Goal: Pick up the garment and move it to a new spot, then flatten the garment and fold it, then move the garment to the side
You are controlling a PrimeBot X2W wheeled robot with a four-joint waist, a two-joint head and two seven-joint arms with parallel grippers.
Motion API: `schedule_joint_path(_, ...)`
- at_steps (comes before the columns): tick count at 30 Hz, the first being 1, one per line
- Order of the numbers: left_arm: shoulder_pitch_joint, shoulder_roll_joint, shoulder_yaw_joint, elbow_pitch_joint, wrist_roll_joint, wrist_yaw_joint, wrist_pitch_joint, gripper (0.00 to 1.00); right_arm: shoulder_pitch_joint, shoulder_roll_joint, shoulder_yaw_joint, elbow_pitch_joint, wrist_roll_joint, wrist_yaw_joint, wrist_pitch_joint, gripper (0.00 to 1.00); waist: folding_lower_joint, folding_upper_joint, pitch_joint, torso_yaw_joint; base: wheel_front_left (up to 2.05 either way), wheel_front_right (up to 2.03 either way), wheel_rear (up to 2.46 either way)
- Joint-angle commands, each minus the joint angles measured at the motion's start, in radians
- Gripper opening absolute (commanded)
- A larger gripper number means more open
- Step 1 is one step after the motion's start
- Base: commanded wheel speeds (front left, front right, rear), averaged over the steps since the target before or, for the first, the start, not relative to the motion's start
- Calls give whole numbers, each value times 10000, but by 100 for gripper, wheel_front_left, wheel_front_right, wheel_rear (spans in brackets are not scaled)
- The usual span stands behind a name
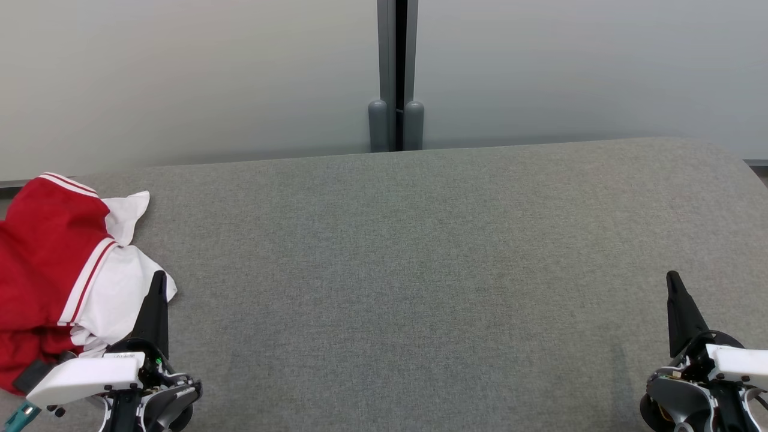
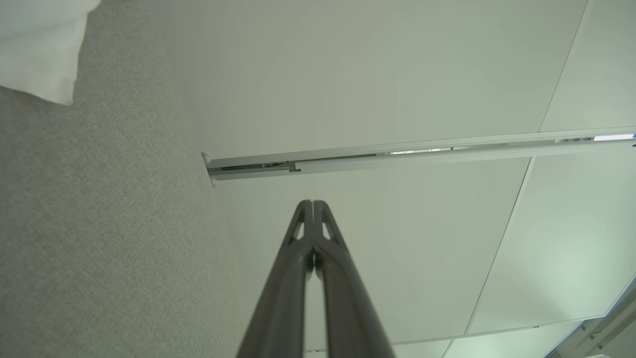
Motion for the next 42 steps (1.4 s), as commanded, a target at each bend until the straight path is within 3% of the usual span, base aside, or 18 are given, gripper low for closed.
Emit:
schedule_joint_path(1, -95, 40, 21, 2, 19, -35, 19, 0, -72, -37, 5, -18, 45, 0, 21, 0, 0, 0, 0, 0, 0, 0, 0)
schedule_joint_path(42, -95, 39, 21, 2, 19, -37, 19, 0, -72, -37, 5, -18, 45, 0, 20, 0, 0, 0, 0, 0, 0, 0, 0)
